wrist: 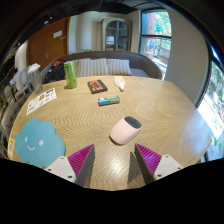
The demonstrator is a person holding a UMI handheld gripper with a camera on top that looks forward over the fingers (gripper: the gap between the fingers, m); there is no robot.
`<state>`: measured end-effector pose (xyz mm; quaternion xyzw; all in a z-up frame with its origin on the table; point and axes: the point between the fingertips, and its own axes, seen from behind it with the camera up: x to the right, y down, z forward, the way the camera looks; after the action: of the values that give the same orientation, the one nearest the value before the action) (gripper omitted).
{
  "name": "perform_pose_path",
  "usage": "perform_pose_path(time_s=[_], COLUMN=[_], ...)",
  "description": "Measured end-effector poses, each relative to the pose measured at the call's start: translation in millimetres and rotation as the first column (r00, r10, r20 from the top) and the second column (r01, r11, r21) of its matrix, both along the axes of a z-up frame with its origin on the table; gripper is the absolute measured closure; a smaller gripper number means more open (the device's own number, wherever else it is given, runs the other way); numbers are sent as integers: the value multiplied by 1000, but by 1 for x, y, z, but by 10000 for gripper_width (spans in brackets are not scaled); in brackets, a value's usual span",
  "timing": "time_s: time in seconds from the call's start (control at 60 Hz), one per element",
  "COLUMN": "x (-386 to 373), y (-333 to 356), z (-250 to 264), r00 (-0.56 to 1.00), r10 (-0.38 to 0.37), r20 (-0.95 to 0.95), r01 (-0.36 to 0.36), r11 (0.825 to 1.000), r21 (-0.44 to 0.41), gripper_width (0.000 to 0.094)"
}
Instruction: Arrange mouse
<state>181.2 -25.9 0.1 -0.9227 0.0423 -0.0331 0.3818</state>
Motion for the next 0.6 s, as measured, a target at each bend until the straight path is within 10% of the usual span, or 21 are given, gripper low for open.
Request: perform_pose_path(time_s=[0.467, 0.6], x=[17, 25], y=[93, 106], z=[-16, -17], r00=[995, 998], r10=[87, 39], r20=[-49, -49], r01=[-81, -32], r11=[991, 991], r21=[106, 127], gripper_width=[141, 397])
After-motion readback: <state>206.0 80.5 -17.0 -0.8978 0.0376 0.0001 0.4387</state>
